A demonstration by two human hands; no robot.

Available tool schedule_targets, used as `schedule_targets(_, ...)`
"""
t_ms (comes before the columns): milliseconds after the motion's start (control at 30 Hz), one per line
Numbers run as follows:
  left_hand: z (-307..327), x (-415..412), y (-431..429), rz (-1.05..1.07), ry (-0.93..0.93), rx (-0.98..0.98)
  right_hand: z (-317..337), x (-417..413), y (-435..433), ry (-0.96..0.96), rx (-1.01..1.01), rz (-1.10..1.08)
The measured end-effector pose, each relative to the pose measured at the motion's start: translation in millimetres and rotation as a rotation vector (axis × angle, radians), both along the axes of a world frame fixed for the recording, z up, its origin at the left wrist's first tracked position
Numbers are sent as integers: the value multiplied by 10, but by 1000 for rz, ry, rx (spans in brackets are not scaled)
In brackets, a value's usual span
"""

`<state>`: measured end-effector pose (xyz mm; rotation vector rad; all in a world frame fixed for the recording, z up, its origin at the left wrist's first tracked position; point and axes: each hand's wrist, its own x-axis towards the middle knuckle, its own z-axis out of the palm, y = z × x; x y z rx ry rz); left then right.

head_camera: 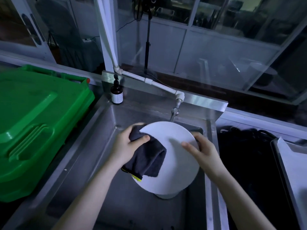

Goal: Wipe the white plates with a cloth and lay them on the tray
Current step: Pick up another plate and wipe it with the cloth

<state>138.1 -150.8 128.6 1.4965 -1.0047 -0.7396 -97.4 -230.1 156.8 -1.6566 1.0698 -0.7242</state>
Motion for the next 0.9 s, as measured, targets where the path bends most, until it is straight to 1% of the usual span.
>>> schedule_targets(33,69,4,-27,-87,-71,-13,83,30,-56,93,-59,73)
schedule_targets(100,179,-16,-73,-247,-178,-48,193,120,-121,197,-138,192)
schedule_targets(167,223,-9,-97,-325,-195,-70,250,176,-149,224,-190,227)
schedule_targets(233,197,28,-84,-322,-158,-77,267,169,-147,181,-198,217)
schedule_targets(267,161,30,-67,-278,-137,-75,260,157,-131,148,-187,177)
schedule_targets(300,109,14,-51,-191,-104,-67,217,147,-112,103,-168,97)
schedule_targets(367,-32,-76,-24,78,47,-31,50,163,-27,-51,-70,-196)
schedule_targets(433,-167,-218,-6,313,261,17,-133,247,130,-272,126,-505)
schedule_targets(467,-228,-263,-1,377,331,34,-215,285,199,-332,196,-591)
schedule_targets(500,-276,-276,3,400,365,48,-273,309,248,-335,229,-607)
schedule_targets(567,-302,-226,26,372,365,73,-286,257,239,-255,212,-471)
schedule_targets(633,-250,-109,42,297,275,71,-157,134,104,-185,146,-252)
schedule_targets(700,-117,6,22,138,116,50,28,53,-61,-65,80,-42)
schedule_targets(767,57,30,-27,-106,-57,13,187,113,-128,94,-2,148)
schedule_targets(833,193,2,-82,-288,-174,-29,250,202,-113,206,-79,249)
schedule_targets(900,236,8,-98,-342,-181,-70,262,201,-104,185,-105,246)
